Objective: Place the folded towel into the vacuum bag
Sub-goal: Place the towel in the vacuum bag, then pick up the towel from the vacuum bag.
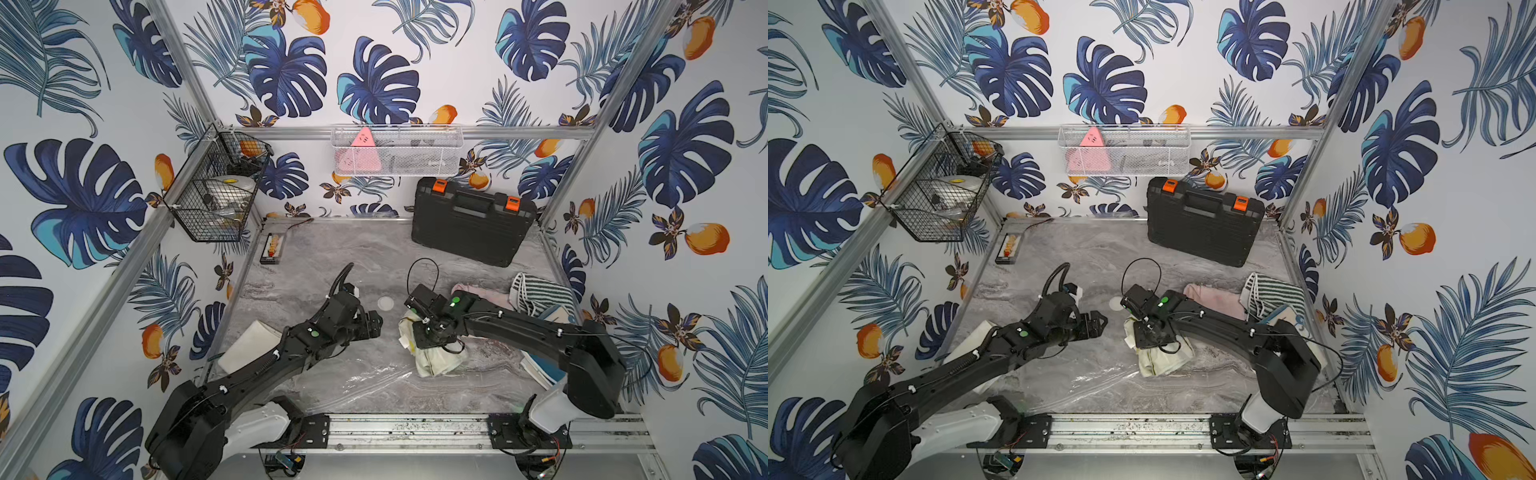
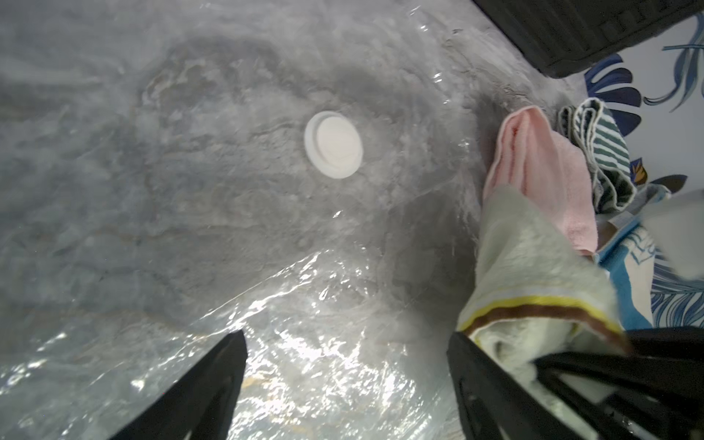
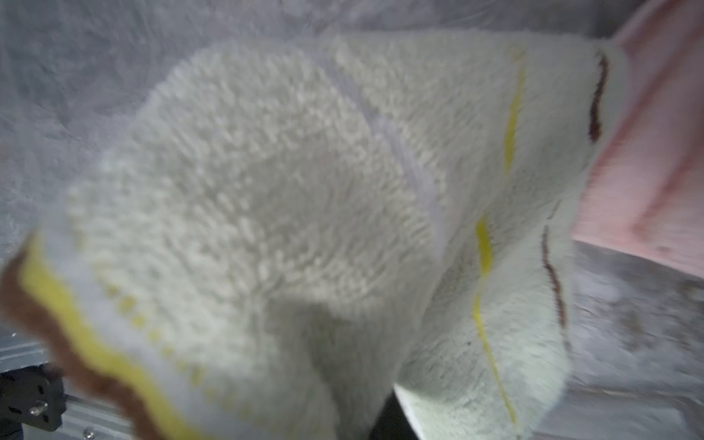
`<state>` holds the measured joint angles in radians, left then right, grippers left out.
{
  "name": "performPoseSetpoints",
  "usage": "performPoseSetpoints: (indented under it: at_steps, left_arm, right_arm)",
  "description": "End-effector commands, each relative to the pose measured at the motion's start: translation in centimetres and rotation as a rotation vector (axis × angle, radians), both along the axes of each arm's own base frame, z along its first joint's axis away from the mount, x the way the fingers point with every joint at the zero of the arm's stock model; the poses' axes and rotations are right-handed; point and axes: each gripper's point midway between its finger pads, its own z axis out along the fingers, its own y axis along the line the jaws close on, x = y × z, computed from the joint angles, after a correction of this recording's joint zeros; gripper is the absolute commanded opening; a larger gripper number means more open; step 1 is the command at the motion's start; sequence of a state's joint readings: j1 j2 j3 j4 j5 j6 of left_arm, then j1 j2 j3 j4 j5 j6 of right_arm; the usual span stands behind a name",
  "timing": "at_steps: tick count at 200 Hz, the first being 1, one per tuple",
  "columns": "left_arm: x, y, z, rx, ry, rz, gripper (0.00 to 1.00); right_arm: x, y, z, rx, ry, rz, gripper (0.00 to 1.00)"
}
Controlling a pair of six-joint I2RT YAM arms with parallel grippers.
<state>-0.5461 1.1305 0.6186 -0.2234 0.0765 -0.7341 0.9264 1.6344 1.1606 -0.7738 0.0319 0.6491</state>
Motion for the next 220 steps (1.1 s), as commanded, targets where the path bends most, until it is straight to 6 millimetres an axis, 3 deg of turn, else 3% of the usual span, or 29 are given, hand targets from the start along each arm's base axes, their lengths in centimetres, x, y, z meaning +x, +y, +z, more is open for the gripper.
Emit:
performPoseSetpoints:
  at_steps: [1,8,20,32,53,70,87,101,129,146,164,180,194,220]
  left_arm:
    - [-1.4,-1.3,-0.9,-0.091,0.106,-0.05,0.88]
    - [-1.3,-1.4,-1.0,-0.108,0.112,-0.04,0.88]
    - [-1.0,-1.8,-0.9,-0.144,0.114,-0.026,0.91]
    - [-0.8,-2.2,-0.6,-0.171,0.113,-0.019,0.96]
    - [-0.7,-2.4,-1.6,-0.151,0.141,-0.016,0.99]
    - [-1.2,-3.2,-3.1,-0.076,0.177,-0.038,0.99]
    - [-1.8,-5.3,-4.0,0.008,0.191,-0.079,0.98]
    - [-2.1,-6.5,-5.2,0.062,0.218,-0.097,0.97]
    - [-2.1,-8.0,-7.0,0.039,0.246,-0.105,0.91]
    - [-1.8,-9.0,-7.3,0.024,0.244,-0.12,0.79]
    - [-1.2,-10.0,-6.4,-0.027,0.208,-0.133,0.56]
    - [-0.7,-10.2,-5.0,-0.073,0.168,-0.145,0.25]
    - [-0.5,-8.9,-4.2,-0.055,0.178,-0.154,0.01]
    - [-0.5,-3.8,-3.9,0.095,0.227,-0.157,0.0]
  right_arm:
    - [0.8,6.3,0.1,0.276,0.03,0.037,0.41]
    - [-0.2,7.1,-0.4,0.339,0.094,0.066,0.52]
    - [-0.8,8.2,0.9,0.482,0.183,0.102,0.65]
    - [-0.4,7.0,2.6,0.567,0.206,0.085,0.71]
    - [1.5,0.8,3.7,0.57,0.167,-0.048,0.71]
    - [2.1,-5.5,1.7,0.289,0.113,-0.099,0.7]
    - [2.6,-9.6,-0.2,0.071,0.118,-0.133,0.68]
    - [3.3,-10.5,-0.8,0.026,0.107,-0.153,0.65]
    - [4.2,-8.9,-1.0,0.11,0.119,-0.152,0.54]
    - [4.0,-8.2,-1.8,0.128,0.153,-0.14,0.51]
    - [3.9,-8.1,-2.2,0.132,0.161,-0.144,0.51]
    - [3.9,-8.5,-2.1,0.121,0.152,-0.154,0.51]
    - [3.9,-8.6,-1.8,0.12,0.143,-0.151,0.52]
    - [3.7,-8.7,-1.3,0.121,0.141,-0.129,0.56]
